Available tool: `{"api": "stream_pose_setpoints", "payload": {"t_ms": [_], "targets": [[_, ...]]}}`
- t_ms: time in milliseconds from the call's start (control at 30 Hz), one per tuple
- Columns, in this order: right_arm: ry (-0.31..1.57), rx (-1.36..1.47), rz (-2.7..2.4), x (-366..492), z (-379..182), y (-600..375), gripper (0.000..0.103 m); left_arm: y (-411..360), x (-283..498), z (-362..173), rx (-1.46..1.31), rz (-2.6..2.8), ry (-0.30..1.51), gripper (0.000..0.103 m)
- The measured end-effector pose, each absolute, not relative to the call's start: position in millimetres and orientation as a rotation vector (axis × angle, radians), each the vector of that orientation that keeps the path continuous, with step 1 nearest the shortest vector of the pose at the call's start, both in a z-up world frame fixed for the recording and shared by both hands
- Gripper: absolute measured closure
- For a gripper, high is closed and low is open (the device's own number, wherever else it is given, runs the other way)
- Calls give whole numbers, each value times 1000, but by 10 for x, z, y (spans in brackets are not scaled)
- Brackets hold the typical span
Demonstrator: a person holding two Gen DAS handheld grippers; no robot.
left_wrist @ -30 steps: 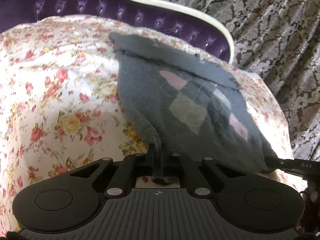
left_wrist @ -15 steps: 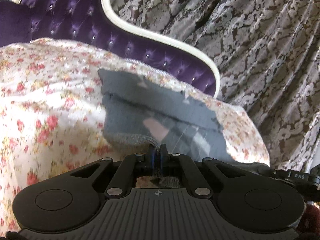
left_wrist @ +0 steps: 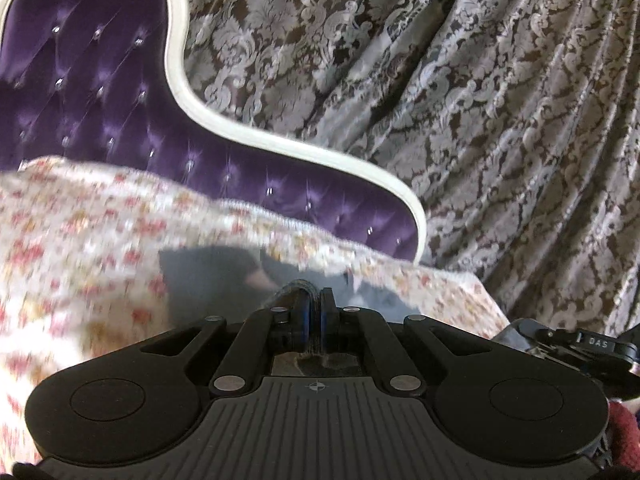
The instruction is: Fold small clothes
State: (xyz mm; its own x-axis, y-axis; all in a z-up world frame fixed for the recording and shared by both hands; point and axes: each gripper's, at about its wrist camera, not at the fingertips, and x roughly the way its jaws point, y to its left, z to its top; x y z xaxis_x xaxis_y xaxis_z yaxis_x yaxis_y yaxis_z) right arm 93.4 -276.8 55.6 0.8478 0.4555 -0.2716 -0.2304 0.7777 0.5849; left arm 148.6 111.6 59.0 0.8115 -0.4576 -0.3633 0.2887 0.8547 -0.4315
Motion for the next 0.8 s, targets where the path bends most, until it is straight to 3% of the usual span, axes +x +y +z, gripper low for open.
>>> {"api": "stream_pose_setpoints", "payload": {"t_ms": [267, 700, 800], "targets": [[370, 614, 341, 1779, 520, -2949, 90, 1091, 2390, 571, -437, -371, 486, 99], [566, 614, 162, 3196, -265, -3073, 90, 878, 3678, -177, -397, -245, 673, 98], [612, 606, 125, 3367, -434, -3066, 81, 886, 3846, -337, -398, -219, 709, 95]]}}
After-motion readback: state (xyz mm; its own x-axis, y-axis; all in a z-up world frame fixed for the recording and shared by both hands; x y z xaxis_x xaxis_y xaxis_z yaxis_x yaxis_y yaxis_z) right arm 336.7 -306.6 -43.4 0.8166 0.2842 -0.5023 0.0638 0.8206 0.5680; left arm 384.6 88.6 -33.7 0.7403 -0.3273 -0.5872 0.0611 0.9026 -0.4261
